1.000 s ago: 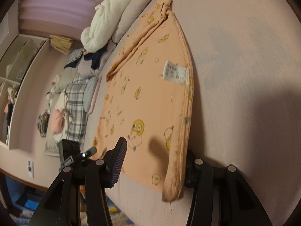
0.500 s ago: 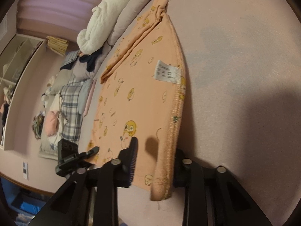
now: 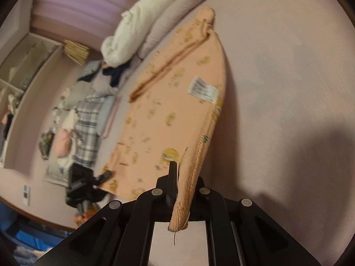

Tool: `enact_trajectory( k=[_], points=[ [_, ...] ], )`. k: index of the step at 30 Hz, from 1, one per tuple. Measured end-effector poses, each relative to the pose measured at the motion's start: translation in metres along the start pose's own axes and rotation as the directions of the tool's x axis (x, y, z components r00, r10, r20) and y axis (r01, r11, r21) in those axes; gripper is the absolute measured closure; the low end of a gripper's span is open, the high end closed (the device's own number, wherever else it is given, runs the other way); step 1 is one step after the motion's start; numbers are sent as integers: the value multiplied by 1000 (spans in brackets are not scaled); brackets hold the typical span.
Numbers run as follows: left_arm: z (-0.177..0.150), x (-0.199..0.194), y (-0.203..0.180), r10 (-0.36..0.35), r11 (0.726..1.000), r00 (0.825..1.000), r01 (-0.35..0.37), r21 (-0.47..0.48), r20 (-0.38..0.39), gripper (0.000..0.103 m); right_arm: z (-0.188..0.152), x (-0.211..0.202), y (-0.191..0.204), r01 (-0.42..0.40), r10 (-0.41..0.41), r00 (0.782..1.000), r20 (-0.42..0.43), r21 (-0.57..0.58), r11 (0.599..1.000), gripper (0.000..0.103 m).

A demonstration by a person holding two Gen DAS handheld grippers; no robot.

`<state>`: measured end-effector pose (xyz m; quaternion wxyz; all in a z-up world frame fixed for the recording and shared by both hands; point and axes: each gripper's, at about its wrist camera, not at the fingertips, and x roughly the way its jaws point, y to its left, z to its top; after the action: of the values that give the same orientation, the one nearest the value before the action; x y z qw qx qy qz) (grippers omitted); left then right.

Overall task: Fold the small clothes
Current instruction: 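Lift the hem with both tools and fold it toward the collar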

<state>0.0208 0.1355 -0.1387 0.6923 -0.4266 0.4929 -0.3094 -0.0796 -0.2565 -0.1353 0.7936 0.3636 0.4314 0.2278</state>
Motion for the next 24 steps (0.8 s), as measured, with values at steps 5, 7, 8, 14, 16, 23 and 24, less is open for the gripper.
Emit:
enact_trajectory(
  k=[5,7,8,14,16,23,24],
  points=[
    [6,2,-1,-74,997,997,74,-28,11,98,8,0,-2,-76,74,997,38,57,995,94],
    [10,4,-3,-100,994,995,100,-38,13,98,10,0,0,-99,96,994,50,66,993,94],
    [11,4,-4,-110,993,994,110,-41,13,98,11,0,1,-112,108,992,61,64,992,94],
    [29,7,-16,-152,988,988,153,-36,31,98,27,-7,7,-178,170,979,115,64,982,94],
    [37,9,-21,-159,987,987,160,-28,38,98,37,-7,9,-199,190,973,130,63,978,94],
    [81,25,-37,-158,987,984,158,13,80,98,73,6,22,-246,237,958,160,36,969,94],
    [88,28,-38,-162,987,983,161,12,85,99,77,7,21,-248,239,958,159,34,968,94]
  ],
)
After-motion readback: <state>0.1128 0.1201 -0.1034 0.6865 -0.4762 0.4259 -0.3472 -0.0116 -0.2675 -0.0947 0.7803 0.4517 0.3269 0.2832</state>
